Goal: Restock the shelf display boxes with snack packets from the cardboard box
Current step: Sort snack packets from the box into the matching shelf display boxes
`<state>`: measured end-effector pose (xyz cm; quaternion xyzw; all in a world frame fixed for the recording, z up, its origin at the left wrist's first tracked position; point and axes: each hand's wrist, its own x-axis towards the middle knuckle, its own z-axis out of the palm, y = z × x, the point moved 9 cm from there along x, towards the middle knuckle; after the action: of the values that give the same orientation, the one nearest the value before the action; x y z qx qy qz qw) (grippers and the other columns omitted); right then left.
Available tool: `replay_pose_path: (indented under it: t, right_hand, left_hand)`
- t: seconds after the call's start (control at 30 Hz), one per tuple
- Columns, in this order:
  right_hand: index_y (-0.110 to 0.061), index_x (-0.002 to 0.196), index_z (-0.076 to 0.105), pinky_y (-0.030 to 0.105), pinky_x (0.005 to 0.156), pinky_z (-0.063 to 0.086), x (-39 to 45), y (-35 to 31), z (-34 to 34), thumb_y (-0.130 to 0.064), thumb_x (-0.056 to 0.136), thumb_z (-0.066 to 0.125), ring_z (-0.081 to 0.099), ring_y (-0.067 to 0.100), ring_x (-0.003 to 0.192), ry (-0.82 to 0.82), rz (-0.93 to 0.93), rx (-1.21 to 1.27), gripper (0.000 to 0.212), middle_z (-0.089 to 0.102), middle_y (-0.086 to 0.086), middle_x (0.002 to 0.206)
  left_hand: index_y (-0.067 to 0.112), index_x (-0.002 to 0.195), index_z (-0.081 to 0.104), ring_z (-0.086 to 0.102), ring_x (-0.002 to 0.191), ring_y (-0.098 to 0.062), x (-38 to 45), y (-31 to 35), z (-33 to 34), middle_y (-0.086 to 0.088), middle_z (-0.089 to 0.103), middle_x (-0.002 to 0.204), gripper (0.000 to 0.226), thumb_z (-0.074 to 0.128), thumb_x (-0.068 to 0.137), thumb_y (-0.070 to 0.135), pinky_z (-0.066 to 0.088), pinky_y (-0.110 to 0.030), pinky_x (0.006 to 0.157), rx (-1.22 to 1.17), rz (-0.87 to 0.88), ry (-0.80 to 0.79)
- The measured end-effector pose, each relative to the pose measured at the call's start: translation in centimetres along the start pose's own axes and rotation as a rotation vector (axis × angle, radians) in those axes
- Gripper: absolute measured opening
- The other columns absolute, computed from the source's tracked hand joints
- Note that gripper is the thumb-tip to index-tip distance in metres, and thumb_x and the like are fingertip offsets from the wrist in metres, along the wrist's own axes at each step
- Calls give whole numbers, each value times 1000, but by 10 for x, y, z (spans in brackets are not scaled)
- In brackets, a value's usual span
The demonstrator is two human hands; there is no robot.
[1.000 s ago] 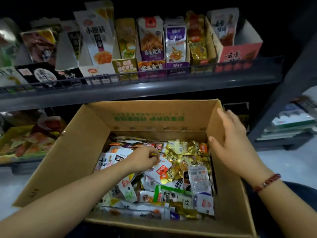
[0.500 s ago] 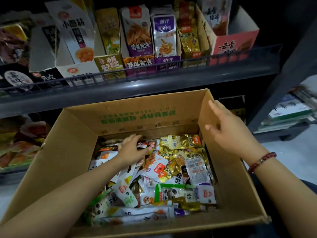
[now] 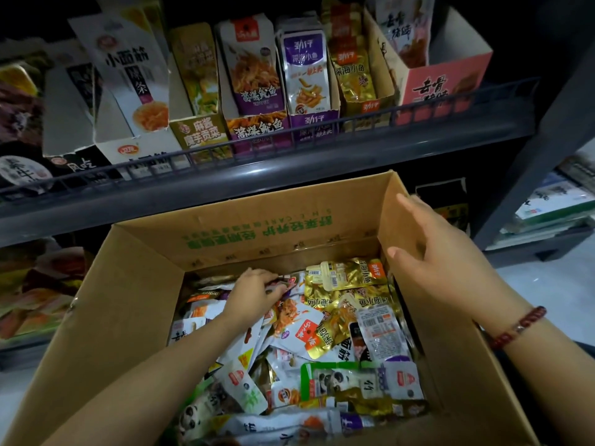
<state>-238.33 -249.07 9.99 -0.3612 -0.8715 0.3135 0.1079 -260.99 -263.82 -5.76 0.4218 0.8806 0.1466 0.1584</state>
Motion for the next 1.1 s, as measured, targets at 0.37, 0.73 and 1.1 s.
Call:
replay_pose_path:
  t: [0.37,0.73,1.1]
  right_hand:
    - [-29,152,7,36,110,36,2,2,2,-26,90,61,31,18,139,3,-10,26,82,12,-7,159]
    - [-28,152,7,30,111,28,2,1,3,-25,91,61,23,13,143,-7,-47,38,81,5,-5,160]
    - [-35,147,28,19,112,7,-14,-41,15,-38,95,51,23,3,140,-122,-312,-180,57,24,-12,155]
  left_hand:
    - [11,61,67,57,75,-27,6,1,14,-11,70,73,32,67,91,24,44,-40,83,-91,-74,101]
    - [2,73,70,64,74,-26,3,23,-1,-14,70,76,23,61,92,10,38,-30,60,-7,3,84]
    - [-4,97,59,61,67,-36,-48,66,-74,-23,60,74,30,63,93,26,52,-40,55,-441,-115,239]
